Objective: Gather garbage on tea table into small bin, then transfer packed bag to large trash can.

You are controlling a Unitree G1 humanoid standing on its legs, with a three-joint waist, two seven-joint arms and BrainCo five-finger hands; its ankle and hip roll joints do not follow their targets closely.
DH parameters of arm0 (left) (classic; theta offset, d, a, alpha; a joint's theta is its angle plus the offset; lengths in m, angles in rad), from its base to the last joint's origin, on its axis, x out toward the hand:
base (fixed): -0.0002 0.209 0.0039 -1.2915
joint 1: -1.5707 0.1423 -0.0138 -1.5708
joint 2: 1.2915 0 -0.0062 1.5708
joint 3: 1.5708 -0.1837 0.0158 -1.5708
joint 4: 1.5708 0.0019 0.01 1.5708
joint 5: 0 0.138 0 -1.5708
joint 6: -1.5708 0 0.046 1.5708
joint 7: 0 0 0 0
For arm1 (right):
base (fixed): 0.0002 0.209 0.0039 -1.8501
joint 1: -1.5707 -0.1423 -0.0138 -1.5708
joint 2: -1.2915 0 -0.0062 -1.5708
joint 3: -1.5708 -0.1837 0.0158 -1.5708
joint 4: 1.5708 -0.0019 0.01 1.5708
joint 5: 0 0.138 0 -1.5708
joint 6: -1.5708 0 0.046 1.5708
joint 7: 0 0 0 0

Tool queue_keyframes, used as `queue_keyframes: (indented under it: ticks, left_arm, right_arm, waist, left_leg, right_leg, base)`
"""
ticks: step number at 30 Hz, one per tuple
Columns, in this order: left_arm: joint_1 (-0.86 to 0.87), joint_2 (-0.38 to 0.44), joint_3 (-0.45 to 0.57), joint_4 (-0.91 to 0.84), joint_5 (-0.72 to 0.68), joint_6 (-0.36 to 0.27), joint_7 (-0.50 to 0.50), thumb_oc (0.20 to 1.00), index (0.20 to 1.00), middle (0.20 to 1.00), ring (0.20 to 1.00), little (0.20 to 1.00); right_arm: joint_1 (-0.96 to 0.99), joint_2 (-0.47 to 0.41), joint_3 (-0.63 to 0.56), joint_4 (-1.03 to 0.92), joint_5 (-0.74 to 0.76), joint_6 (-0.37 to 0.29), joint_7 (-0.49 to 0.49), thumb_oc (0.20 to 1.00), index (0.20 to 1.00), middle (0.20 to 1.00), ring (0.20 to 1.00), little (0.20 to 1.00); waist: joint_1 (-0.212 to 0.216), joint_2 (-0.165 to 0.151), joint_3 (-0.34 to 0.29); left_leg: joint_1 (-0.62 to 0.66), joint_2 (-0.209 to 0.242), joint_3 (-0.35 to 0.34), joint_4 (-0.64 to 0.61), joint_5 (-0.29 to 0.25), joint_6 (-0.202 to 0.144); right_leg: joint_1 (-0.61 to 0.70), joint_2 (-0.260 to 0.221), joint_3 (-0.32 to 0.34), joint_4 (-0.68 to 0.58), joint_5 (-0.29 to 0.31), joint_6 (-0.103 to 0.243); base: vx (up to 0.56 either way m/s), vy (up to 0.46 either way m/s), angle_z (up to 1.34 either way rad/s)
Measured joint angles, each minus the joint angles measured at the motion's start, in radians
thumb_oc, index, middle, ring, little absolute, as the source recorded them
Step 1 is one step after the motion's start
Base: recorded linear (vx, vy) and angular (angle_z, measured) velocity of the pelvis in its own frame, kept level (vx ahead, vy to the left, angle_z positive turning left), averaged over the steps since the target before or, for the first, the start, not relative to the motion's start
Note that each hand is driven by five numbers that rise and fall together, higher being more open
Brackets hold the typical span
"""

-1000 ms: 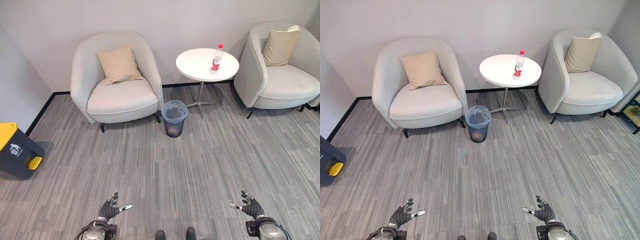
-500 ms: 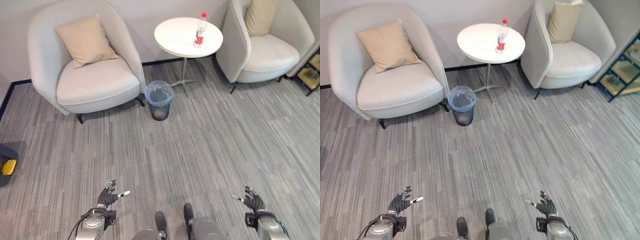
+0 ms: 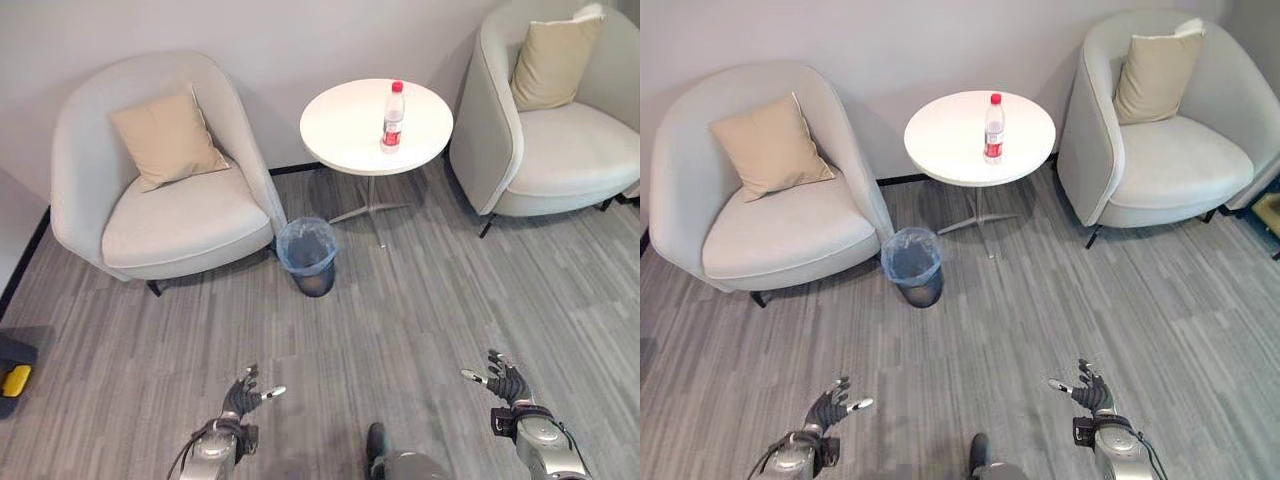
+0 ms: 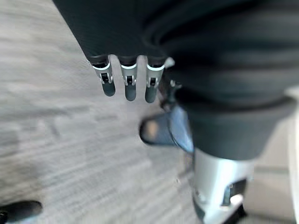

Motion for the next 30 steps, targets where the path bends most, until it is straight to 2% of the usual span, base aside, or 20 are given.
queue_keyframes:
  ticks: [3,5,7,8,9,10,11,12,13,14,15,16,18,20,23,25,26,27,29,30]
  left_arm:
    - [-0.017,0.004,-0.001,-0.001,0.0,0.0,-0.001,1.0,1.0,1.0,1.0,1.0]
    - [-0.013,0.006,-0.001,0.003,0.0,0.0,-0.001,1.0,1.0,1.0,1.0,1.0]
    - [-0.009,0.011,-0.001,0.008,0.0,0.002,0.0,1.0,1.0,1.0,1.0,1.0]
    - [0.003,0.012,-0.001,0.018,0.0,0.005,0.0,1.0,1.0,1.0,1.0,1.0]
    - [0.017,0.012,-0.001,0.023,0.0,0.006,0.0,1.0,1.0,1.0,1.0,1.0]
    - [0.027,0.013,0.0,0.025,0.0,0.006,0.0,1.0,1.0,1.0,1.0,1.0]
    - [0.037,0.014,0.0,0.032,0.0,0.007,0.0,1.0,1.0,1.0,1.0,1.0]
    - [0.043,0.015,0.0,0.041,0.0,0.011,0.0,1.0,1.0,1.0,1.0,1.0]
    - [0.061,0.016,-0.001,0.037,0.0,0.012,-0.001,1.0,1.0,1.0,1.0,1.0]
    - [0.058,0.04,-0.003,0.043,0.0,0.017,-0.001,1.0,1.0,1.0,1.0,1.0]
    - [0.045,0.041,-0.001,0.03,0.0,0.018,0.0,1.0,1.0,1.0,1.0,1.0]
    - [0.044,0.036,-0.002,0.026,0.0,0.018,-0.001,1.0,1.0,1.0,1.0,1.0]
    - [-0.008,0.036,0.001,0.014,0.0,0.017,-0.006,1.0,1.0,1.0,1.0,1.0]
    - [-0.027,0.048,0.002,0.011,0.0,0.008,-0.002,1.0,1.0,1.0,1.0,1.0]
    - [-0.013,0.065,0.005,0.01,0.0,0.009,0.001,1.0,1.0,1.0,1.0,1.0]
    - [0.007,0.063,0.013,0.009,0.0,0.012,0.001,1.0,1.0,1.0,1.0,1.0]
    - [0.016,0.064,0.013,0.004,0.0,0.012,0.002,1.0,1.0,1.0,1.0,1.0]
    - [0.017,0.059,0.016,0.005,0.0,0.014,0.006,1.0,1.0,1.0,1.0,1.0]
    - [0.01,0.053,0.007,0.0,0.001,0.014,0.005,1.0,1.0,1.0,1.0,1.0]
    - [-0.013,0.038,0.009,0.014,0.0,0.013,0.008,1.0,1.0,1.0,1.0,1.0]
  right_arm:
    - [0.001,0.0,0.001,0.002,0.001,0.002,-0.005,1.0,1.0,1.0,1.0,1.0]
    - [-0.007,0.002,0.014,0.021,0.002,0.001,-0.013,1.0,1.0,1.0,1.0,1.0]
    - [-0.008,0.015,0.019,0.045,0.002,0.003,-0.015,1.0,1.0,1.0,1.0,1.0]
    - [-0.005,0.03,0.02,0.062,0.002,0.004,-0.016,1.0,1.0,1.0,1.0,1.0]
    - [0.006,0.032,0.02,0.063,0.002,0.006,-0.02,1.0,1.0,1.0,1.0,1.0]
    - [0.012,0.031,0.02,0.062,0.002,0.008,-0.021,1.0,1.0,1.0,1.0,1.0]
    - [0.022,0.03,0.019,0.063,0.0,0.015,-0.021,1.0,1.0,1.0,1.0,1.0]
    - [0.033,0.033,0.021,0.061,-0.001,0.019,-0.02,1.0,1.0,1.0,1.0,1.0]
    - [0.046,0.029,0.023,0.056,-0.002,0.019,-0.019,1.0,1.0,1.0,1.0,1.0]
    - [0.047,0.058,0.023,0.061,-0.002,0.023,-0.021,1.0,1.0,1.0,1.0,1.0]
    - [0.056,0.059,0.024,0.053,-0.003,0.02,-0.015,1.0,1.0,1.0,1.0,1.0]
    - [0.05,0.053,0.021,0.048,-0.003,0.019,-0.013,1.0,1.0,1.0,1.0,1.0]
    - [0.036,0.041,0.025,0.04,-0.021,0.022,-0.012,1.0,1.0,1.0,1.0,1.0]
    - [0.032,0.043,0.059,0.038,-0.022,0.024,-0.007,1.0,1.0,1.0,1.0,1.0]
    - [0.022,0.053,0.059,0.019,-0.035,0.023,0.006,1.0,1.0,1.0,1.0,1.0]
    - [-0.001,0.051,0.056,0.02,-0.041,0.024,0.008,1.0,1.0,1.0,1.0,1.0]
    - [0.002,0.054,0.058,0.019,-0.042,0.023,0.009,1.0,1.0,1.0,1.0,1.0]
    - [-0.004,0.053,0.059,0.019,-0.043,0.024,0.01,1.0,1.0,1.0,1.0,1.0]
    - [-0.022,0.048,0.059,-0.003,-0.054,0.024,0.009,1.0,1.0,1.0,1.0,1.0]
    - [-0.018,0.038,0.064,-0.002,-0.059,0.024,0.01,1.0,1.0,1.0,1.0,1.0]
  waist:
    - [-0.006,-0.021,0.008]
    - [-0.001,-0.022,0.009]
    - [0.018,-0.023,0.011]
    - [0.025,-0.028,0.015]
    - [0.032,-0.03,0.015]
    - [0.033,-0.027,0.014]
    - [0.031,-0.016,0.011]
    - [0.03,0.003,0.001]
    - [0.033,0.037,-0.016]
    - [0.027,0.002,-0.018]
    - [0.019,-0.008,-0.019]
    - [0.013,-0.011,-0.022]
    - [0.007,-0.007,-0.018]
    - [0.022,-0.008,-0.017]
    - [0.045,-0.016,-0.013]
    - [0.047,0.004,0.001]
    - [0.044,0.008,0.003]
    - [0.05,0.016,0.012]
    - [0.038,0.031,0.035]
    - [0.031,0.039,0.058]
  left_leg:
    - [-0.073,-0.076,0.01,-0.257,-0.001,0.016]
    - [-0.123,-0.109,0.027,-0.408,0.05,0.055]
    - [-0.167,-0.131,0.029,-0.473,0.109,0.076]
    - [-0.178,-0.153,0.05,-0.481,0.158,0.123]
    - [-0.168,-0.178,0.065,-0.47,0.169,0.142]
    - [-0.155,-0.189,0.079,-0.467,0.177,0.158]
    - [-0.115,-0.197,0.104,-0.468,0.17,0.217]
    - [-0.074,-0.196,0.117,-0.479,0.148,0.248]
    - [-0.028,-0.177,0.102,-0.517,0.169,0.285]
    - [-0.005,-0.192,0.082,-0.545,0.183,0.306]
    - [0.018,-0.197,0.071,-0.585,0.197,0.319]
    - [0.029,-0.201,0.074,-0.613,0.21,0.311]
    - [0.015,-0.218,0.077,-0.616,0.217,0.305]
    - [0.017,-0.217,0.079,-0.611,0.205,0.295]
    - [0.031,-0.217,0.084,-0.603,0.165,0.262]
    - [0.046,-0.202,0.081,-0.607,0.169,0.259]
    - [0.056,-0.199,0.073,-0.606,0.151,0.279]
    - [0.056,-0.195,0.072,-0.603,0.143,0.29]
    - [0.052,-0.174,0.071,-0.603,0.14,0.29]
    - [0.054,-0.162,0.067,-0.59,0.133,0.286]
  right_leg:
    - [0.07,0.003,0.003,-0.058,-0.011,0.018]
    - [0.111,0.018,0.008,-0.097,-0.012,0.02]
    - [0.155,0.04,0.021,-0.131,-0.023,0.036]
    - [0.192,0.05,0.048,-0.131,-0.037,0.059]
    - [0.218,0.054,0.077,-0.13,-0.041,0.066]
    - [0.235,0.06,0.093,-0.13,-0.046,0.074]
    - [0.261,0.085,0.117,-0.123,-0.052,0.084]
    - [0.284,0.11,0.131,-0.114,-0.064,0.102]
    - [0.286,0.158,0.143,-0.074,-0.097,0.146]
    - [0.257,0.13,0.147,-0.005,-0.176,0.16]
    - [0.216,0.106,0.134,0.059,-0.241,0.136]
    - [0.187,0.069,0.126,0.079,-0.262,0.141]
    - [0.104,-0.059,0.126,0.112,-0.287,0.198]
    - [0.068,-0.101,0.126,0.131,-0.28,0.213]
    - [0.065,-0.115,0.14,0.154,-0.262,0.206]
    - [-0.012,-0.108,0.141,0.332,-0.275,0.227]
    - [-0.055,-0.11,0.144,0.403,-0.299,0.248]
    - [-0.115,-0.112,0.151,0.478,-0.315,0.24]
    - [-0.227,-0.112,0.119,0.445,-0.305,0.236]
    - [-0.308,-0.108,0.116,0.343,-0.24,0.209]
  base:
    - [0.14,-0.011,-0.13]
    - [0.18,0.018,-0.31]
    - [0.23,0.075,-0.48]
    - [0.29,0.14,-0.61]
    - [0.38,0.215,-0.64]
    - [0.28,0.182,-0.62]
    - [0.26,0.188,-0.59]
    - [0.16,0.143,-0.63]
    - [0.14,0.145,-0.4]
    - [0.11,0.139,-0.36]
    - [0.1,0.135,-0.21]
    - [0.09,0.121,-0.17]
    - [0.11,0.118,0.1]
    - [0.14,0.12,0.08]
    - [0.11,0.095,-0.14]
    - [0.13,0.095,-0.04]
    - [0.15,0.092,-0.09]
    - [0.15,0.036,-0.15]
    - [0.29,-0.006,-0.05]
    - [0.3,-0.026,0.16]
